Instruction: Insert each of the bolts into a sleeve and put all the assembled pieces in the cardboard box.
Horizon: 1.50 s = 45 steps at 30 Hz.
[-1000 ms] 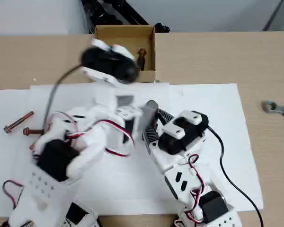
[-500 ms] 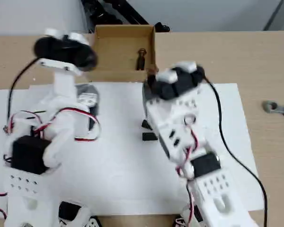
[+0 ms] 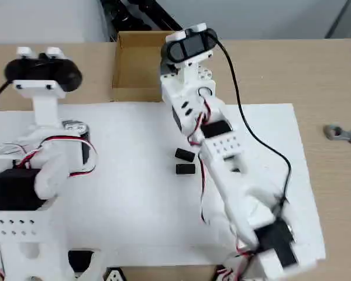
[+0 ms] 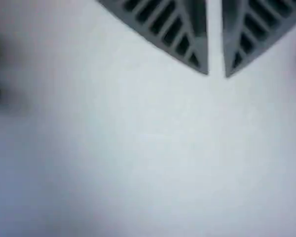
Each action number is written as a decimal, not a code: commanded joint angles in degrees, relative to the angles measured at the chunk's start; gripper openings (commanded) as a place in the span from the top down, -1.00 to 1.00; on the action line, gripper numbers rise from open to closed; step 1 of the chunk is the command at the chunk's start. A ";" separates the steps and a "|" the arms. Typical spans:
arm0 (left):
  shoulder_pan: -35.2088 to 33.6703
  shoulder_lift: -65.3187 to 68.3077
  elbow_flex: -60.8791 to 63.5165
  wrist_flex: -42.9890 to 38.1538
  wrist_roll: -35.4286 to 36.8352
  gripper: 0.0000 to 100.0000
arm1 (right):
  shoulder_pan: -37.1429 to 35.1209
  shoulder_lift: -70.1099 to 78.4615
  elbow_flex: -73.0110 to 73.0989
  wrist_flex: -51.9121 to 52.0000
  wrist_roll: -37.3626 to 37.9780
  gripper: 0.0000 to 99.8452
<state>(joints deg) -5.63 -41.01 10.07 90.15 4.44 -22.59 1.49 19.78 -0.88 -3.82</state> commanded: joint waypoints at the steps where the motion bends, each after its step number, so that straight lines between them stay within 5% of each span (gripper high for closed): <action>1: -2.02 -1.14 -1.98 0.44 -0.26 0.99 | 2.42 9.36 -9.76 -6.02 0.26 0.99; 12: -2.90 -1.14 2.33 0.09 -0.18 0.99 | 3.30 30.02 -24.79 -6.02 0.26 0.98; 20: -2.90 -0.97 2.33 -2.37 -0.26 0.99 | 3.74 32.40 -24.88 -1.63 0.18 0.50; 28: -3.69 -0.62 8.66 -4.84 -0.26 0.99 | 3.74 29.49 -24.70 0.48 0.18 0.65; 33: -15.74 -0.53 10.15 -6.33 -0.09 0.85 | 3.56 20.62 -24.79 11.91 -3.78 1.00; 38: -25.49 2.73 9.80 -5.98 -1.32 0.80 | 3.74 10.33 -24.79 26.51 -6.33 0.99; 45: -26.99 14.42 8.04 -5.98 1.67 0.80 | 3.65 -2.42 -24.79 49.45 -6.33 0.99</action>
<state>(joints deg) -32.18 -30.29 20.35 85.23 3.82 -19.25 6.51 -2.55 39.82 -9.54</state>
